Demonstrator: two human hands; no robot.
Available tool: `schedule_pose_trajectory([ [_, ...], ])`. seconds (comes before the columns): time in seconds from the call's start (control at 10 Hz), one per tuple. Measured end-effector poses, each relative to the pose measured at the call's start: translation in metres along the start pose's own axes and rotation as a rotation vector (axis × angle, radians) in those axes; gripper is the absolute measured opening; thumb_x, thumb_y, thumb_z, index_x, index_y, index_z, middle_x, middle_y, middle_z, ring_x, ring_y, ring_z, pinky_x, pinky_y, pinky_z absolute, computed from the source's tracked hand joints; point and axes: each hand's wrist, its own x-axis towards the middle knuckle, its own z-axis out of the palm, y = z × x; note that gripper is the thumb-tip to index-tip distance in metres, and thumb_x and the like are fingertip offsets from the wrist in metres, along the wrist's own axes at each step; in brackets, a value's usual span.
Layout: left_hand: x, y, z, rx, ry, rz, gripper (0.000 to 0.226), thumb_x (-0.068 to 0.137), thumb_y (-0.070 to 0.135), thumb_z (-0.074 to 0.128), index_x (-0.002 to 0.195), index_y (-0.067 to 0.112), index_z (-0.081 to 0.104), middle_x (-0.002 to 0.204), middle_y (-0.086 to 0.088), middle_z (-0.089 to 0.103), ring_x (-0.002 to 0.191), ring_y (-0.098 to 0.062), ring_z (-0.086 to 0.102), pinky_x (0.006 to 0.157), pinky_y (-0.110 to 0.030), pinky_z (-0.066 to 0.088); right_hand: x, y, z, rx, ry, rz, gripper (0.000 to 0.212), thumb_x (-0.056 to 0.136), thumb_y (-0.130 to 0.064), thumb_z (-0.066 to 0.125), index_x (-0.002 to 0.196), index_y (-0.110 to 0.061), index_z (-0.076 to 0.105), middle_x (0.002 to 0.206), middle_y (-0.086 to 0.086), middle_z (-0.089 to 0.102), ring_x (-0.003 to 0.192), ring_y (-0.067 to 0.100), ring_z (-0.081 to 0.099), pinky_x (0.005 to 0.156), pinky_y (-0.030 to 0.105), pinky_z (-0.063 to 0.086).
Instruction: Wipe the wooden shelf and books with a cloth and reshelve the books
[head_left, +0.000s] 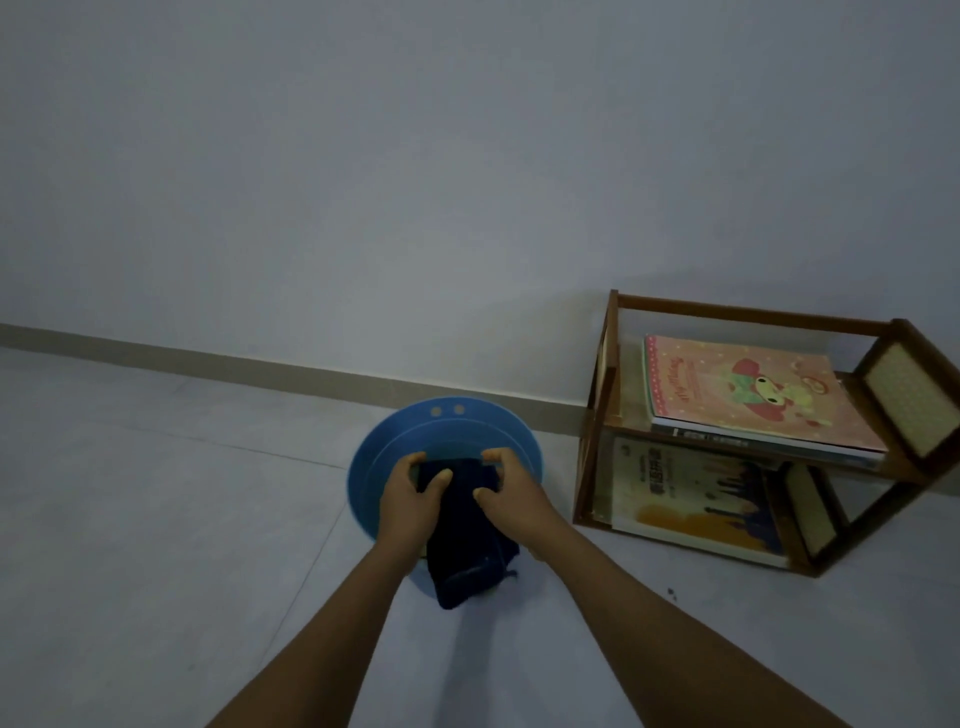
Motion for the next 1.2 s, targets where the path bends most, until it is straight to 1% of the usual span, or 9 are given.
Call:
schedule_pose_trajectory([
  [0.1, 0.011, -0.011, 0.009, 0.126, -0.002, -0.028, 0.043, 0.091, 0.022, 0.062, 0.130, 0.010, 0.050, 0.126, -0.012, 0.059, 0.113, -0.026, 0.056, 0.089, -0.031, 0.045, 0.003, 0.011, 0.005, -0.191, -0.042, -0.094, 0.055, 0.089, -0.015, 0.056, 0.139, -0.016, 0.035, 0.140, 0.008, 0.041, 0.127, 0.024, 0.043, 0.101, 0.030, 0.040],
  [0.2, 0.011, -0.016, 0.003, 0.458, -0.155, 0.130, 0.035, 0.093, 0.016, 0.054, 0.128, 0.011, 0.053, 0.122, -0.012, 0.060, 0.113, -0.028, 0.056, 0.085, -0.027, 0.041, -0.006, 0.020, 0.006, -0.375, -0.260, -0.249, 0.067, 0.088, -0.033, 0.061, 0.146, -0.024, 0.029, 0.153, 0.004, 0.026, 0.142, 0.021, 0.021, 0.115, 0.038, 0.025],
  [0.3, 0.003, -0.013, -0.016, 0.547, -0.595, 0.240, 0.039, 0.083, 0.010, 0.052, 0.119, 0.026, 0.056, 0.116, -0.001, 0.061, 0.110, -0.020, 0.058, 0.082, -0.020, 0.044, -0.014, 0.017, -0.003, -0.608, -0.440, -0.320, 0.068, 0.081, -0.039, 0.070, 0.139, -0.021, 0.037, 0.139, 0.004, 0.043, 0.127, 0.022, 0.039, 0.103, 0.035, 0.035],
  [0.4, -0.011, -0.002, -0.026, 0.684, -0.953, 0.075, 0.049, 0.079, 0.019, 0.066, 0.123, 0.027, 0.047, 0.115, 0.005, 0.061, 0.101, -0.013, 0.060, 0.076, -0.018, 0.049, -0.015, 0.011, -0.004, -0.876, -0.494, -0.304, 0.059, 0.080, -0.032, 0.071, 0.129, -0.014, 0.043, 0.126, 0.007, 0.051, 0.112, 0.025, 0.049, 0.090, 0.029, 0.035],
  [0.5, -0.019, -0.006, -0.016, 0.917, -0.866, 0.189, 0.044, 0.081, 0.033, 0.068, 0.122, 0.024, 0.054, 0.112, 0.002, 0.067, 0.097, -0.014, 0.063, 0.076, -0.022, 0.047, -0.017, 0.012, 0.008, -1.026, -0.447, -0.334, 0.047, 0.084, -0.022, 0.067, 0.126, -0.012, 0.047, 0.124, 0.009, 0.053, 0.113, 0.027, 0.050, 0.101, 0.034, 0.033],
  [0.6, -0.021, -0.019, -0.005, 1.009, -0.662, 0.300, 0.034, 0.086, 0.036, 0.063, 0.115, 0.019, 0.062, 0.103, -0.001, 0.071, 0.092, -0.019, 0.065, 0.076, -0.029, 0.051, -0.020, 0.013, 0.015, -1.063, -0.370, -0.357, 0.036, 0.087, -0.017, 0.062, 0.121, -0.009, 0.053, 0.123, 0.011, 0.055, 0.111, 0.029, 0.051, 0.092, 0.034, 0.036],
  [0.9, -0.019, -0.035, 0.003, 1.083, -0.586, 0.293, 0.023, 0.087, 0.037, 0.060, 0.097, 0.019, 0.069, 0.083, 0.000, 0.069, 0.074, -0.016, 0.060, 0.064, -0.028, 0.045, -0.023, 0.019, 0.021, -1.123, -0.341, -0.340, 0.024, 0.086, -0.023, 0.064, 0.107, -0.009, 0.062, 0.102, 0.009, 0.067, 0.091, 0.028, 0.064, 0.067, 0.034, 0.044],
  [1.1, -0.017, -0.031, 0.006, 1.107, -0.617, 0.257, 0.022, 0.084, 0.036, 0.059, 0.094, 0.020, 0.070, 0.082, 0.000, 0.069, 0.077, -0.018, 0.065, 0.062, -0.028, 0.046, -0.023, 0.012, 0.021, -1.148, -0.353, -0.327, 0.030, 0.085, -0.025, 0.066, 0.108, -0.006, 0.060, 0.105, 0.013, 0.066, 0.096, 0.031, 0.063, 0.079, 0.038, 0.047],
  [1.2, -0.018, -0.014, 0.005, 1.016, -0.703, 0.254, 0.030, 0.082, 0.035, 0.061, 0.108, 0.020, 0.063, 0.092, 0.001, 0.069, 0.084, -0.017, 0.065, 0.072, -0.030, 0.053, -0.023, 0.010, 0.014, -1.115, -0.341, -0.294, 0.050, 0.082, -0.016, 0.067, 0.127, -0.006, 0.047, 0.131, 0.015, 0.050, 0.127, 0.031, 0.042, 0.113, 0.049, 0.024],
])
